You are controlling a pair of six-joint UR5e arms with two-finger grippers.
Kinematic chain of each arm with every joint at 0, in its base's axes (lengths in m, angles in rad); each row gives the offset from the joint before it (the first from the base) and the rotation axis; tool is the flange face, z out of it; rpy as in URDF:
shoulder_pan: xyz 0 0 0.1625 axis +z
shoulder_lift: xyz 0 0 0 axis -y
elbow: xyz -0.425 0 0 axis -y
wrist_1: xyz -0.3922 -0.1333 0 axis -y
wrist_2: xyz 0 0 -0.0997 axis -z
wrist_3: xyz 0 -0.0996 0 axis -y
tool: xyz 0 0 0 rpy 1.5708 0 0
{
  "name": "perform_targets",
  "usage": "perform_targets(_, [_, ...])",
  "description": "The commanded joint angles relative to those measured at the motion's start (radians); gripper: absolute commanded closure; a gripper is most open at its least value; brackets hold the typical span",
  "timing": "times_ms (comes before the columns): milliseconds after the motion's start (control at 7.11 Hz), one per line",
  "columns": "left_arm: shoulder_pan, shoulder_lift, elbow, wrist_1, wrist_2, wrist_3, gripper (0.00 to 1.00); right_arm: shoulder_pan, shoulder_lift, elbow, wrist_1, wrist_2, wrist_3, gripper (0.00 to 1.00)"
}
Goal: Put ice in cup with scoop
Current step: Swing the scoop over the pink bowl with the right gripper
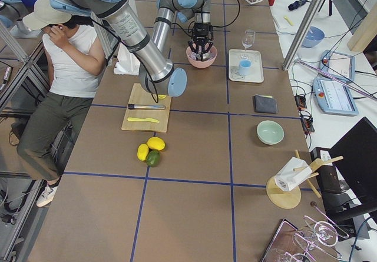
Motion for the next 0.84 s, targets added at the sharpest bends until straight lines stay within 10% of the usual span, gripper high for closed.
perform_targets(0, [0.000, -0.002, 0.003, -0.004, 0.000, -0.002, 0.00, -0.012, 0.060, -0.086, -0.021, -0.009, -0.023, 1.00])
perform_targets(703, [0.002, -0.011, 0.002, -0.004, 0.000, -0.008, 0.00, -0.065, 0.143, -0.229, -0.079, -0.053, -0.024, 1.00])
